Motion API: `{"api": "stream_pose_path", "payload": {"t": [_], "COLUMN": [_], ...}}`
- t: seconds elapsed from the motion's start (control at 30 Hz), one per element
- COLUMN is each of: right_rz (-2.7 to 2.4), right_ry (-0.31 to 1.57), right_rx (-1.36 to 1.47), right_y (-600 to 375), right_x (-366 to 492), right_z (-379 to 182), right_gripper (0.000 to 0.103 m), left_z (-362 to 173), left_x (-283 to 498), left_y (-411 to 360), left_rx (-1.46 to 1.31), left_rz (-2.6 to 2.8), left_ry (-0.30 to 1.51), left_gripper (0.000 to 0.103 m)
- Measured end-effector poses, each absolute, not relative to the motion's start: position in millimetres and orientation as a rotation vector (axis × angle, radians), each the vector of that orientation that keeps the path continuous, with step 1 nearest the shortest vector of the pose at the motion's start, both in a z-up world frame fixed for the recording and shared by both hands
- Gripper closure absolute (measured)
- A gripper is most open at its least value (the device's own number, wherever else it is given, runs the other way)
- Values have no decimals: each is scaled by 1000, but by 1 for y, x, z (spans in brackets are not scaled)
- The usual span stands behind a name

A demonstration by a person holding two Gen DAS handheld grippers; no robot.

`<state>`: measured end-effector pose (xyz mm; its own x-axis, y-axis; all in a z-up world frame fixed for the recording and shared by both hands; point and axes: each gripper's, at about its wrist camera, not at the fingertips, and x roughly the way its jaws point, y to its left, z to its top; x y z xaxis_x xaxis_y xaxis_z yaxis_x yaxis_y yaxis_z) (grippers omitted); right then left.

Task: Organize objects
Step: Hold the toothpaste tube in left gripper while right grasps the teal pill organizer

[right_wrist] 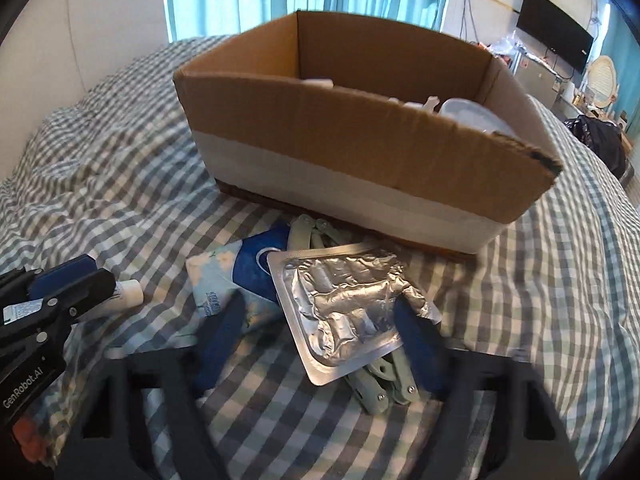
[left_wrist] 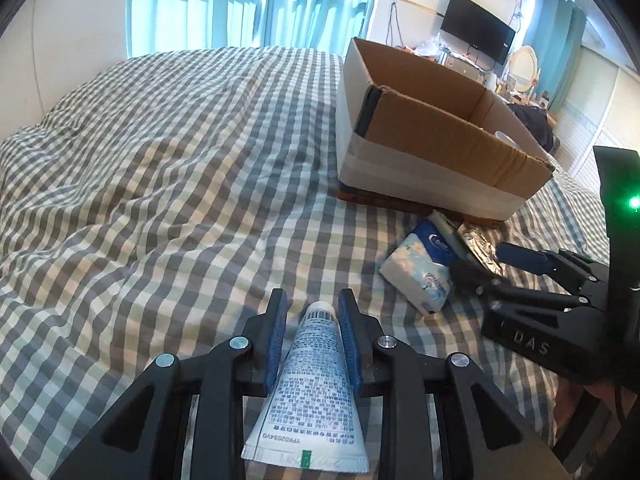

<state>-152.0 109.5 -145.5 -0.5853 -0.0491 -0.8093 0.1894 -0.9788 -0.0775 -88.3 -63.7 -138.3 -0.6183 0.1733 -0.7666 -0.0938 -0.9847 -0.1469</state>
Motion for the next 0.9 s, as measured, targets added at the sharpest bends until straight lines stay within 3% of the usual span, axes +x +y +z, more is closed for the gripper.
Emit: {"api": "stream_pose_path", "payload": {"t": [0.13,0.2,0.4,0.73,0.83,0.9], "right_rz": [-2653,-2648,-2668,-2703,-2705,-2698], "right_ry": [180,156,66,7,-6,-24], "right_rx": [1327,1303,1223,1190,1225,1240], "right_y": [118,124,144,176,188,192], "right_x": [-139,-132,-108,-87,-86,-89], "right_z": [-137,-129,-98,-80,-89,-95], "right_gripper": [63,75,91,95,95,95], "left_z": [-142,-142,-138,-139,-140,-143], "left_x": [-88,-87,-79,-60,-60,-61], "left_y": [-62,-60,-56,-59,-56,-52], "left_rx": [-1313,-1316,-1315,-1352,-1356,-1380], "left_rz": [2682,2684,2686,2703,2713,2716], "left_ry": [-158,-139,-130,-88,-56,-8], "left_gripper": [80,95,97,97,92,74]}}
